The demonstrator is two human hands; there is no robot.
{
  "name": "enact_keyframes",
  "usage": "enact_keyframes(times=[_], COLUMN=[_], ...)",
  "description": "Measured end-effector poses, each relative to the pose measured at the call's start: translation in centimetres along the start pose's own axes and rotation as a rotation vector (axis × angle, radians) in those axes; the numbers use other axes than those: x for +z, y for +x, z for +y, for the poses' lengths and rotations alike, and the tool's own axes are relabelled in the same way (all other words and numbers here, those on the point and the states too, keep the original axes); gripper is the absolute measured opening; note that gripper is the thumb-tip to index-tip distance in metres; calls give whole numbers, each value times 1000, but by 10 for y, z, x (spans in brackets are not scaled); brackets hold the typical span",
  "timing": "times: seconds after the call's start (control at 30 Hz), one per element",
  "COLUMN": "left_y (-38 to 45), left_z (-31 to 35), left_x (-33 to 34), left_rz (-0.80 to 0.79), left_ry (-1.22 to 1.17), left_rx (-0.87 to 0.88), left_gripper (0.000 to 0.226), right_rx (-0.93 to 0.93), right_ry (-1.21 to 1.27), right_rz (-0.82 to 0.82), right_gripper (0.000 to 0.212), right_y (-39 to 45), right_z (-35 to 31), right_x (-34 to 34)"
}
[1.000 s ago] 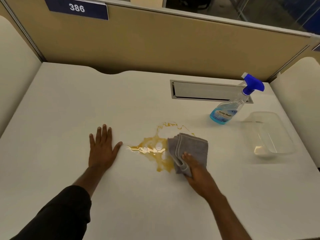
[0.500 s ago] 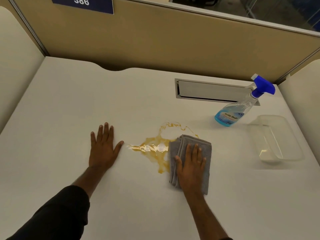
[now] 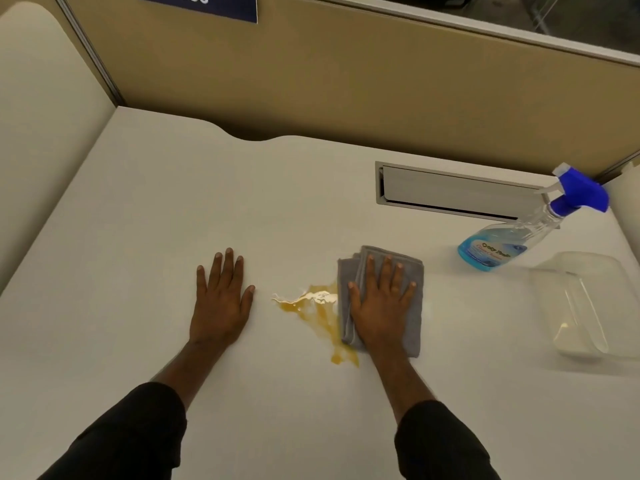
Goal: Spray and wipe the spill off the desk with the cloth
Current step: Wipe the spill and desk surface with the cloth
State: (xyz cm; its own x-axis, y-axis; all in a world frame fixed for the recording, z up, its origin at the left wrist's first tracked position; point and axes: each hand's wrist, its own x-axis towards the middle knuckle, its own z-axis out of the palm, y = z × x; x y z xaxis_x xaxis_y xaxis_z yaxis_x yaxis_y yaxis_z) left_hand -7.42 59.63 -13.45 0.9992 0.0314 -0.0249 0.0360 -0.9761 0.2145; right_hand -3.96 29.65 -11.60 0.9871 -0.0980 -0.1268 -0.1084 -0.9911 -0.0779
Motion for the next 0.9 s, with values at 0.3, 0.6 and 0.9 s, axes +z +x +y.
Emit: enact_keyframes(times=[0.3,0.6,0.9], left_y=[-1,0,0], left_z=[-1,-1,-3], left_x=[2,3,5], left_rz=[-3,-7,3], left_ry=[9,-5,12], left_rx=[-2,-7,-9], left_gripper=[69,70,69], right_rx=[-288,-75,-226], right_ry=[35,-13,-19], right_rz=[-2,-59,-82], right_gripper=[78,72,69], right_y=[-76,-77,22], right_z=[-11,77,-35], right_x=[16,-1,-8])
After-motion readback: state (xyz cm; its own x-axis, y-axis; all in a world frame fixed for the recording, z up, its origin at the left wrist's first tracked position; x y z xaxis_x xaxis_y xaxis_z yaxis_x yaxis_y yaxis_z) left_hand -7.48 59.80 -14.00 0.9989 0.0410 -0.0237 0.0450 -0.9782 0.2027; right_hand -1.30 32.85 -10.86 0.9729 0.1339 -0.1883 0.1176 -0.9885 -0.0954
